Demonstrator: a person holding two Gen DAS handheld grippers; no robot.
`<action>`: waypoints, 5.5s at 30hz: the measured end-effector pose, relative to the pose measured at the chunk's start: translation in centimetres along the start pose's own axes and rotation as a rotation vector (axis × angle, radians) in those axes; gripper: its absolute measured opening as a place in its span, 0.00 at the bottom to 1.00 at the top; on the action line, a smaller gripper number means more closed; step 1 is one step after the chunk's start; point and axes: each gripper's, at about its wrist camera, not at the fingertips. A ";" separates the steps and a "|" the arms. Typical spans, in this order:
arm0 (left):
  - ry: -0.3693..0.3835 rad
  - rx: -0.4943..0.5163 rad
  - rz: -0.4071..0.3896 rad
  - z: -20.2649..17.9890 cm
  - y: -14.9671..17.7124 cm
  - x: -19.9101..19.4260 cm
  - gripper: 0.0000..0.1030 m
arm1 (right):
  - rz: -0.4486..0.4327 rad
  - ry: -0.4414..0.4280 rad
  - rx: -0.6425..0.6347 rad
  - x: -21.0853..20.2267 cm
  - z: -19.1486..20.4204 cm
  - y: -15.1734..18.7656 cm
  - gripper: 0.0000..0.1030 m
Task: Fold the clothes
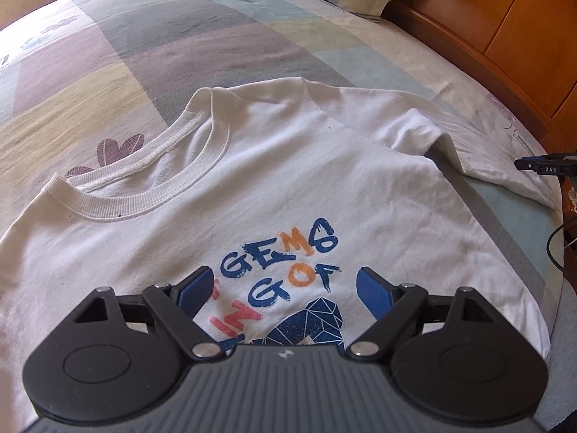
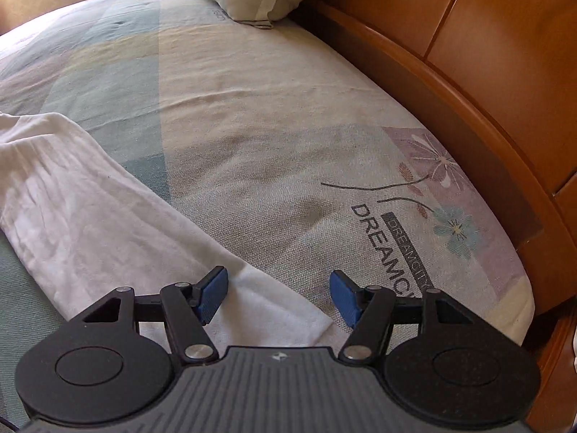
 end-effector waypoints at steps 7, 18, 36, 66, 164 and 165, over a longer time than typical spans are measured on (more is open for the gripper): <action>-0.005 0.019 -0.004 -1.5 -0.1 -0.3 0.84 | -0.004 0.096 -0.167 -0.3 2.5 -1.2 0.06; -0.019 0.006 -0.017 -2.0 0.0 -0.9 0.84 | -0.122 0.321 -0.151 -0.6 1.0 -8.8 0.08; 0.007 -0.012 -0.017 -0.6 0.2 -0.4 0.84 | -0.165 -0.152 0.643 -2.5 -3.6 0.3 0.51; 0.020 -0.014 -0.014 -0.2 0.1 0.4 0.84 | -0.119 -0.191 0.287 -2.0 6.0 -6.6 0.77; -0.103 -0.140 -0.064 9.2 5.0 -0.6 0.98 | -0.010 -0.516 -0.167 -2.5 27.7 -15.9 1.00; -0.108 -0.139 -0.062 9.1 4.9 -0.5 0.98 | 0.008 -0.555 -0.163 -3.2 27.0 -15.0 1.00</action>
Point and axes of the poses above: each gripper's, at about its wrist camera, not at the fingertips, and x roughly the way its jaws point, z to its left, y to its underside, and after that the axes turned 15 degrees about z, right-handed
